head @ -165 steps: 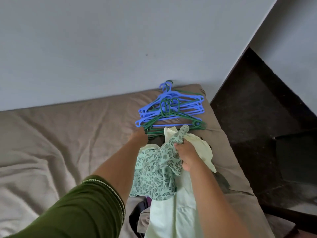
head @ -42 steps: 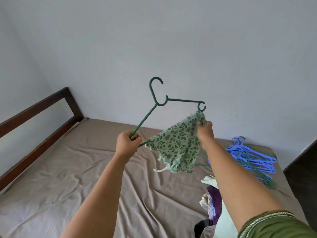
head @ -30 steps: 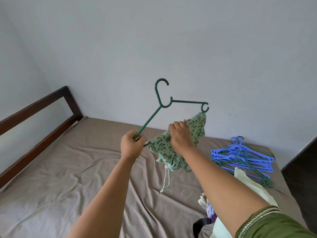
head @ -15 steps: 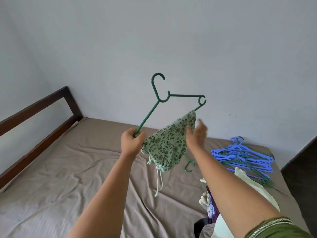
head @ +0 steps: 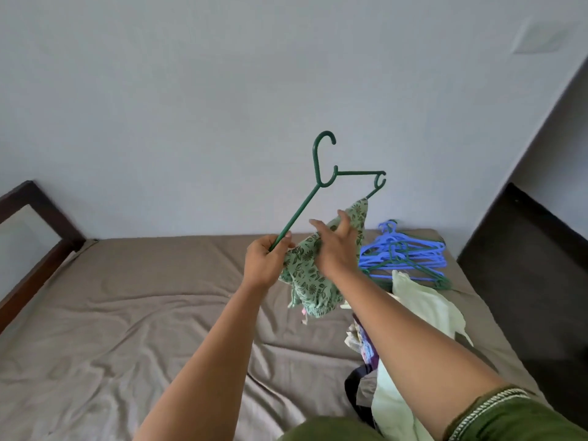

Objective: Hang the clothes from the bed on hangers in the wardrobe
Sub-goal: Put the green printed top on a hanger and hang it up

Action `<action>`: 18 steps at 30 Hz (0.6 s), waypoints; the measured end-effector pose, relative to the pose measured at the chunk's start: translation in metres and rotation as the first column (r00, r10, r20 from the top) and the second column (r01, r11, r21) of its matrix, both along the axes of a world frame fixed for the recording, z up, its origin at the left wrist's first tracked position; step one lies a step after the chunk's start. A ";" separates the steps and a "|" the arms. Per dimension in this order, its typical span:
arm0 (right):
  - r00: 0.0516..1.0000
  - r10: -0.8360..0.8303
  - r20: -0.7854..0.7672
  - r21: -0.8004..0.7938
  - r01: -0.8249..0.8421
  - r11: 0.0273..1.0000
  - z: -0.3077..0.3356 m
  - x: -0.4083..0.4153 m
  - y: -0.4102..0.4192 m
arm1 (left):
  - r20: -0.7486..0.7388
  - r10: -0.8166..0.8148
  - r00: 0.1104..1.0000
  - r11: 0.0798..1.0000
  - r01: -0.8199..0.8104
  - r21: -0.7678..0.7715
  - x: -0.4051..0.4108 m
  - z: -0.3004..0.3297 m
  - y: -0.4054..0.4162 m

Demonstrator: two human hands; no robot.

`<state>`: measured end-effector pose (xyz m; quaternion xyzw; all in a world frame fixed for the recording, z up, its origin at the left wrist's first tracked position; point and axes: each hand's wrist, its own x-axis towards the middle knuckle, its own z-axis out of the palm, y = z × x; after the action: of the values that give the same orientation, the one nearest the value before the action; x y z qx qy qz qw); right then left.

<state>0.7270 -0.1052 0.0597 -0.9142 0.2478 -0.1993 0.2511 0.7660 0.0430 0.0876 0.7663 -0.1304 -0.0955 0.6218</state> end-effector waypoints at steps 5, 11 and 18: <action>0.999 0.009 0.046 -0.101 -0.004 0.995 -0.016 -0.054 -0.013 | 0.000 -0.159 0.987 0.987 0.159 0.038 -0.035 -0.006 -0.032; 0.988 -0.152 0.042 -0.135 0.156 0.978 -0.012 -0.134 -0.031 | -0.009 -0.346 0.938 0.938 0.345 -0.034 -0.090 -0.003 -0.057; 0.903 -0.421 0.086 -0.205 0.429 0.880 0.013 -0.279 -0.013 | 0.037 -0.540 0.841 0.834 0.541 -0.109 -0.211 0.020 -0.068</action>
<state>0.4483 -0.1181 0.0729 -0.8556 0.4137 -0.2933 0.1038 0.5545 -0.0246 0.1075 0.6614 -0.3483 -0.2576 0.6123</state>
